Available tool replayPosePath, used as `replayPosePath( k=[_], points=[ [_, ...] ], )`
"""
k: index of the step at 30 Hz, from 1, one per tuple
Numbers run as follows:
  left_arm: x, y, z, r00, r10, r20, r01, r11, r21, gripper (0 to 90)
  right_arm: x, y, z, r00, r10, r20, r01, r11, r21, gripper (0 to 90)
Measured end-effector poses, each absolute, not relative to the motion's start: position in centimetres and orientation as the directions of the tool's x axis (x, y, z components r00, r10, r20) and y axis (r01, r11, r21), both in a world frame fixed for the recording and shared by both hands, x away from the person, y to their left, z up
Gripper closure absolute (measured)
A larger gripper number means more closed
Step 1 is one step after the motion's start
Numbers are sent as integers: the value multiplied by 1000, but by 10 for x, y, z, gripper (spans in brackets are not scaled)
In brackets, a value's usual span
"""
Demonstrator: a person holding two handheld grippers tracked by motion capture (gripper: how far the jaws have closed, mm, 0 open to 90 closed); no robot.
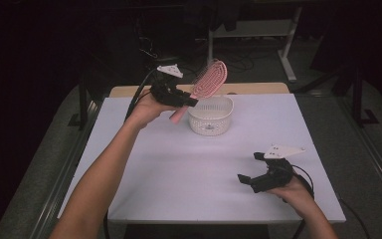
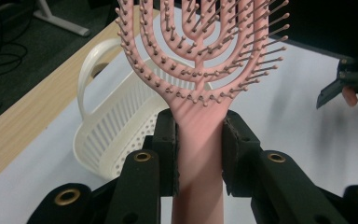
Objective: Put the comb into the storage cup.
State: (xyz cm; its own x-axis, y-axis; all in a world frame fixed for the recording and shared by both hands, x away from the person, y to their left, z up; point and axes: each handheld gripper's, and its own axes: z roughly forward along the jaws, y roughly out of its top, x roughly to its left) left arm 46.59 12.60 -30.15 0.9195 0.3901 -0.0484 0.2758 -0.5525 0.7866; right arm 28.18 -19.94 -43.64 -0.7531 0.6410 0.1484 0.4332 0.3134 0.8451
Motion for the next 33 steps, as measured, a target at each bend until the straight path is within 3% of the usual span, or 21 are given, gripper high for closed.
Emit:
replayPosePath(
  k=[33],
  points=[
    [507, 71, -313, 932, 361, -19, 214, -506, 835, 704, 281, -199, -437, -758, 633, 155, 433, 312, 846, 0]
  ],
)
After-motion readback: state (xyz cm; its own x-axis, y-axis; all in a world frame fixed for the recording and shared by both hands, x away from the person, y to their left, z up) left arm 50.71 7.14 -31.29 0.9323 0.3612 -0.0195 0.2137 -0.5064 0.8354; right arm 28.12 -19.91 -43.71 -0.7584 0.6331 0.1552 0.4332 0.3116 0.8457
